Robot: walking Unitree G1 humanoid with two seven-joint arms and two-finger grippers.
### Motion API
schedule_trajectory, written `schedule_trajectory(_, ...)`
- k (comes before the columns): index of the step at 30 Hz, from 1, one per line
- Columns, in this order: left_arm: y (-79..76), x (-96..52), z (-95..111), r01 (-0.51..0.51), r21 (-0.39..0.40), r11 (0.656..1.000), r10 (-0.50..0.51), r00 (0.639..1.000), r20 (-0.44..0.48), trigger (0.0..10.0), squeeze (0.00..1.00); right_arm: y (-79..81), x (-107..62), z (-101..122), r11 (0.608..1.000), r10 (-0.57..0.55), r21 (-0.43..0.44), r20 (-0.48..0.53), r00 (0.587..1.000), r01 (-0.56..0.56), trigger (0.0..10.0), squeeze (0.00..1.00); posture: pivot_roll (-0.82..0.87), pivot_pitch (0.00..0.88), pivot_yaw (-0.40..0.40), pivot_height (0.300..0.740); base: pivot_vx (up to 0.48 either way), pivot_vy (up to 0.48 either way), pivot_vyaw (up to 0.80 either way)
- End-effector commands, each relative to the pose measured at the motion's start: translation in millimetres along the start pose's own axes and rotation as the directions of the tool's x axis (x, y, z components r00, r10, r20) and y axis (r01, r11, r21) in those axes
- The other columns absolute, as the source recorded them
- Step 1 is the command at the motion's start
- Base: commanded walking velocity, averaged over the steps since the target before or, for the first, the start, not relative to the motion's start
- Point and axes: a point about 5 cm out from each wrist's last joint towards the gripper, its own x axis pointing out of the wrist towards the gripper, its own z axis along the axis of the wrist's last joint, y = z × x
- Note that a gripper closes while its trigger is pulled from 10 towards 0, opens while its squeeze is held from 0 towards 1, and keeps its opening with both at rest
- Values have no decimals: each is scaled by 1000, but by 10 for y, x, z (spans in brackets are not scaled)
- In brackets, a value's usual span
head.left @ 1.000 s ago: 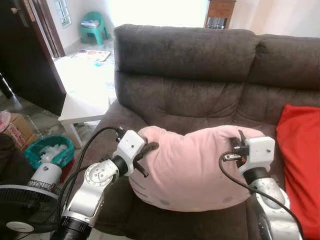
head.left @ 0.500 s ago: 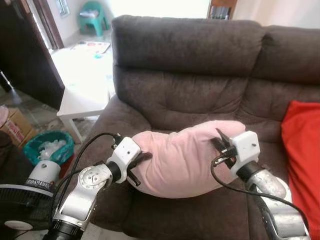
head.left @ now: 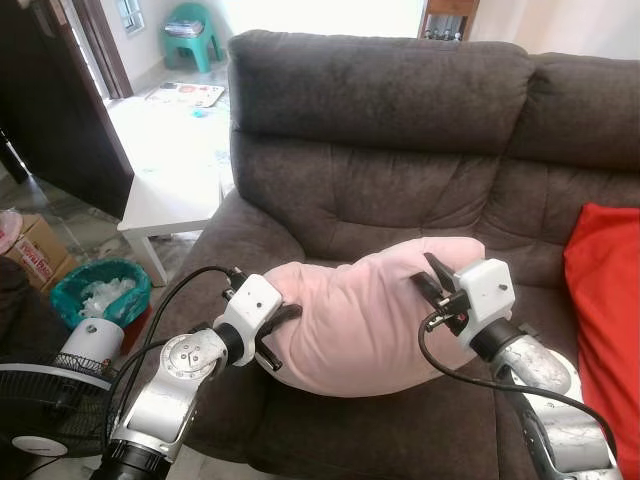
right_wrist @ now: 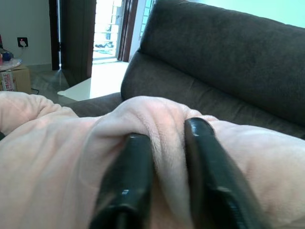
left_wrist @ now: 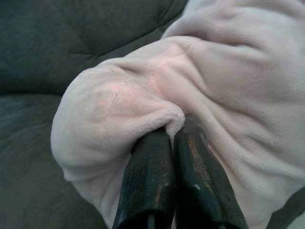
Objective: Move the pillow to the sofa from floor
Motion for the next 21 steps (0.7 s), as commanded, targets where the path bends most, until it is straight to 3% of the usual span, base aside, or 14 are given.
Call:
schedule_trajectory(1, 7, 69, 179, -9, 28, 1000, 7, 996, 84, 10000, 0, 63, 66, 157, 999, 49, -25, 74, 996, -47, 10000, 1000, 33, 11, -20, 740, 0, 0, 0)
schedule_trajectory(8, 141, 61, 123, -126, 31, 991, 124, 990, 63, 10000, 0, -4, 32, 62, 999, 12, -39, 27, 1000, -11, 10000, 1000, 33, 11, -20, 740, 0, 0, 0)
schedule_trajectory(14, 293, 66, 82, -279, 10, 960, 278, 959, 50, 10000, 0, -171, 1, -68, 991, -89, -104, -68, 994, 82, 10000, 1000, 29, 9, -18, 740, 0, 0, 0)
schedule_trajectory(21, 337, 69, 37, -321, 19, 947, 320, 947, 27, 10000, 0, -294, -24, -100, 978, -189, -104, -77, 979, 180, 10000, 1000, 25, 9, -14, 740, 0, 0, 0)
